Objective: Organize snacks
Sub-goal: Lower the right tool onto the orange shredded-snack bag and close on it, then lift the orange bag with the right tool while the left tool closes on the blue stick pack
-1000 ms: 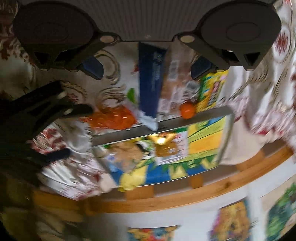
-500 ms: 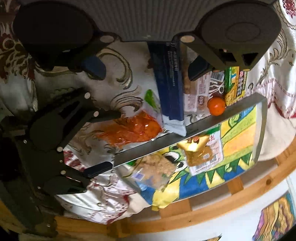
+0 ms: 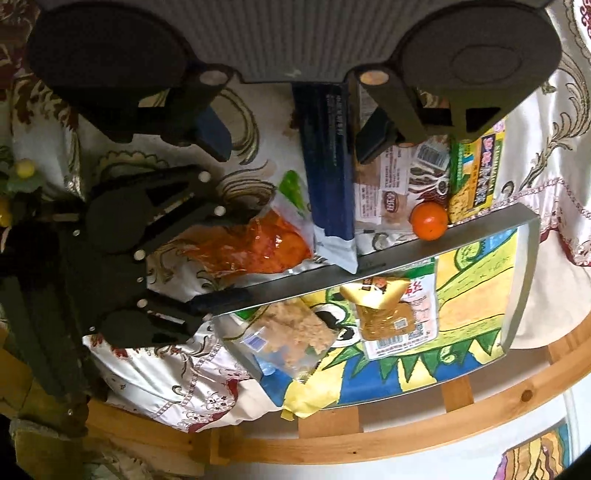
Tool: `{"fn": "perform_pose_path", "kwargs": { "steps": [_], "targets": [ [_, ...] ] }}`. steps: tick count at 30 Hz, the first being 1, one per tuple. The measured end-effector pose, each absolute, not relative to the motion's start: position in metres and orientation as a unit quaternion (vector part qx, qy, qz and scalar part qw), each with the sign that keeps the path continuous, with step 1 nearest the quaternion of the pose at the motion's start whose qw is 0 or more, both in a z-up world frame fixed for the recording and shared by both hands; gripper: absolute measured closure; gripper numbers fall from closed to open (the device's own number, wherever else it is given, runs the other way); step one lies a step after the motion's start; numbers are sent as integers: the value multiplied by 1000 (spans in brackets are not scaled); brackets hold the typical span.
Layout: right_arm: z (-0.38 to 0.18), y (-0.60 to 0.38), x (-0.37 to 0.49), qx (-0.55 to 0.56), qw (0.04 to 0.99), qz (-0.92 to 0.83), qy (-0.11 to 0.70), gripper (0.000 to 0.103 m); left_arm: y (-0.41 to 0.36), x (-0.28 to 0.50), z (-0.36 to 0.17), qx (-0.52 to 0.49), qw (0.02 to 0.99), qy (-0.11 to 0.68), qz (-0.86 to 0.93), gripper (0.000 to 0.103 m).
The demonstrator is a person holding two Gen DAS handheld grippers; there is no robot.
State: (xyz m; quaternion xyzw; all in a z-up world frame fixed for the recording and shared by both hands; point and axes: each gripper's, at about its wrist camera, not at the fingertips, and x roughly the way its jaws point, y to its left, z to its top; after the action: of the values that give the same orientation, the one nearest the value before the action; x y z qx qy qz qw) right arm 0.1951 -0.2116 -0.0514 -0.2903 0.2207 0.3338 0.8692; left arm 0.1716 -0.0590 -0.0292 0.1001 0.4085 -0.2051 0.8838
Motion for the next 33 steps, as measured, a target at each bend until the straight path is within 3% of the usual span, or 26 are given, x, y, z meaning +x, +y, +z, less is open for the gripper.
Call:
{"fn": "perform_pose_path", "kwargs": {
  "steps": [1, 2, 12, 14, 33],
  "targets": [
    [-52, -211, 195, -292, 868, 334, 222, 49, -59, 172, -29, 98, 883, 409, -206, 26],
    [-53, -211, 195, -295, 867, 333, 223, 53, -59, 173, -29, 95, 883, 410, -206, 26],
    [-41, -219, 192, -279, 872, 328, 234, 62, -50, 172, -28, 68, 882, 418, -204, 30],
    [-37, -223, 191, -274, 873, 326, 236, 68, -50, 173, -27, 61, 883, 418, -203, 30],
    [-29, -239, 204, -207, 884, 317, 273, 68, -66, 202, -43, 21, 886, 441, -142, 38]
  ]
}}
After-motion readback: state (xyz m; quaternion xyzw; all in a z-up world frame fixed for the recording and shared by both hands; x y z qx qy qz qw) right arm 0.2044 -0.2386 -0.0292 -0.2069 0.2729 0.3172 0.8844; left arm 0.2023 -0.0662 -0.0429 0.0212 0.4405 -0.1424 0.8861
